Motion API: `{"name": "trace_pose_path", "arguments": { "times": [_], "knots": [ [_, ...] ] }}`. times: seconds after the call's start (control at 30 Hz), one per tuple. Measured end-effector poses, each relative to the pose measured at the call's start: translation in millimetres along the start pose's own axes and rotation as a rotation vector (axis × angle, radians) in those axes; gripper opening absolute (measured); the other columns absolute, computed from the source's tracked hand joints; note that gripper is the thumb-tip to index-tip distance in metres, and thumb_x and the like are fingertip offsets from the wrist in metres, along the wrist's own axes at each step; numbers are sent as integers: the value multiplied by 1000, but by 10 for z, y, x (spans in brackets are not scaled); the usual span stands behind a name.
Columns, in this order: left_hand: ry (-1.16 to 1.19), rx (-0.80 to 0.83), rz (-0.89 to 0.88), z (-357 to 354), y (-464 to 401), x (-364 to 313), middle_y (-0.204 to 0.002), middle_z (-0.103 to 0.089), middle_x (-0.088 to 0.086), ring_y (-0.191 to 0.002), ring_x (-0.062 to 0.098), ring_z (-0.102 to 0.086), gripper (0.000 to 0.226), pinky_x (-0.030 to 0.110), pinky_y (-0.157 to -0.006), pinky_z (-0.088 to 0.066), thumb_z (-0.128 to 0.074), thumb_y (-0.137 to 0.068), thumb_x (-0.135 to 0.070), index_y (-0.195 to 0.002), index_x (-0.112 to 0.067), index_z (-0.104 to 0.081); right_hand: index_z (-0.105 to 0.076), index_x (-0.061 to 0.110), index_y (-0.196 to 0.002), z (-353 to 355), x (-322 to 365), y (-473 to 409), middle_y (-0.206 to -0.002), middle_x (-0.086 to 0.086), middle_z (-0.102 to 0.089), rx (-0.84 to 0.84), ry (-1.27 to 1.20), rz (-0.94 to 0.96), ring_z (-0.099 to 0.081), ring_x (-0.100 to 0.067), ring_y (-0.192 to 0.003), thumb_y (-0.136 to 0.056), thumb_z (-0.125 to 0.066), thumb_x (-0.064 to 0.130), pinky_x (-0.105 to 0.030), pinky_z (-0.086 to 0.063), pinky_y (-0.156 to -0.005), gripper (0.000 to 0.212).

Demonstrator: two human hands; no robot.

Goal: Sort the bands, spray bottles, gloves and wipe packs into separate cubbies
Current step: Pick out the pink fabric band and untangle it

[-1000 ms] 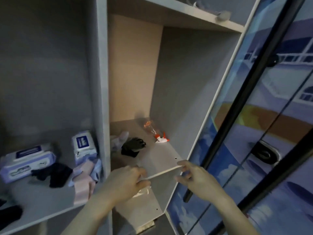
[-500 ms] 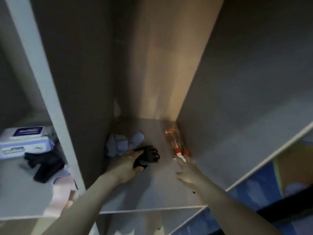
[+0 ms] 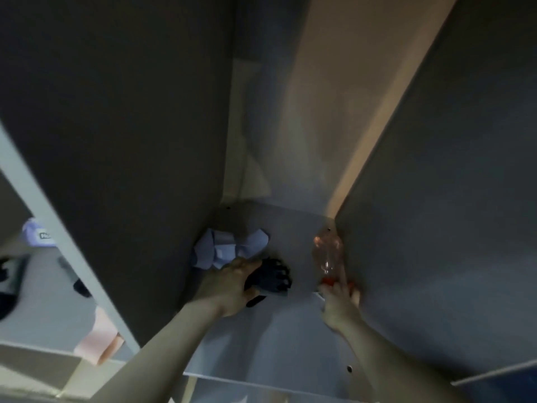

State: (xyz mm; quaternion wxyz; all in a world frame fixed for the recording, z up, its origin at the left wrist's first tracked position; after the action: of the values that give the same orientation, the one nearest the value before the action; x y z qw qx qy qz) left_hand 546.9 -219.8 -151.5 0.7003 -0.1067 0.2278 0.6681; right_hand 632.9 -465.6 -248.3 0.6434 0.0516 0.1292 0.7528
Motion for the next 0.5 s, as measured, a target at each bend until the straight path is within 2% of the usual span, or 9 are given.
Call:
{"name": "trace_pose_path", "arguments": {
  "times": [0.07, 0.13, 0.2, 0.27, 0.33, 0.43, 0.5],
  "knots": [
    [-91, 59, 7, -181, -43, 30, -154, -32, -6, -137, 18, -37, 53, 32, -102, -38, -45, -96, -41, -146, -35, -30, -46, 33, -120, 146, 88, 150, -130, 3, -47, -135, -9, 75, -32, -20, -132, -82, -50, 8, -36, -23, -93, 46],
    [-194, 237, 42, -492, -41, 118, -153, -33, -3, -137, 22, -35, 50, 36, -105, -34, -41, -97, -40, -146, -33, -32, -50, 32, -115, 320, 120, 218, -126, 6, -52, -246, -64, 87, -39, -18, -128, -81, -49, 0, -32, -19, -81, 47],
    [-271, 407, 105, -784, 13, 274, -158, -23, 1, -143, 22, -24, 59, 41, -112, -23, -42, -97, -43, -150, -27, -22, -55, 35, -119, 515, 113, 239, -128, 8, -56, -361, -143, 104, -46, -18, -124, -77, -48, -2, -32, -21, -79, 56],
    [-311, 443, 118, -907, 35, 371, -161, -11, 0, -147, 20, -11, 66, 46, -116, -14, -41, -96, -46, -153, -26, -12, -60, 37, -118, 735, 69, 265, -129, 8, -58, -515, -198, 127, -52, -21, -118, -75, -47, 3, -32, -28, -82, 56],
    [-310, 443, 109, -938, 42, 402, -162, -5, -2, -148, 18, -5, 66, 48, -117, -13, -39, -97, -47, -153, -28, -10, -61, 38, -119, 972, -23, 306, -123, 8, -62, -642, -288, 89, -58, -24, -110, -81, -54, 9, -29, -35, -82, 49],
    [-299, 451, 115, -934, 61, 406, -162, -2, -1, -148, 19, -4, 64, 47, -118, -14, -38, -98, -45, -153, -29, -9, -57, 42, -126, 1230, -99, 304, -118, 2, -67, -545, -407, -50, -63, -25, -103, -91, -54, 25, -26, -43, -79, 39],
    [-300, 456, 106, -919, 68, 397, -162, -1, -1, -148, 18, -5, 62, 45, -117, -16, -37, -99, -43, -153, -29, -9, -61, 39, -122, 1327, -201, 260, -118, -2, -68, -473, -453, -168, -63, -26, -106, -92, -54, 29, -26, -43, -76, 32]
  ]
}}
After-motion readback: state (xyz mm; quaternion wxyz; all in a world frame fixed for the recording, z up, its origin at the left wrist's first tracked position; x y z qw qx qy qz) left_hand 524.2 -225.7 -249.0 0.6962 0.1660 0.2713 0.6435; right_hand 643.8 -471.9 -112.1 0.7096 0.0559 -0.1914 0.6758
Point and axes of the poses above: each hand's wrist, its own y-axis away from the middle knuckle, its own z-axis out of the back of the hand, x = y × z, the point moved 7 cm from there along -y, towards the middle knuckle
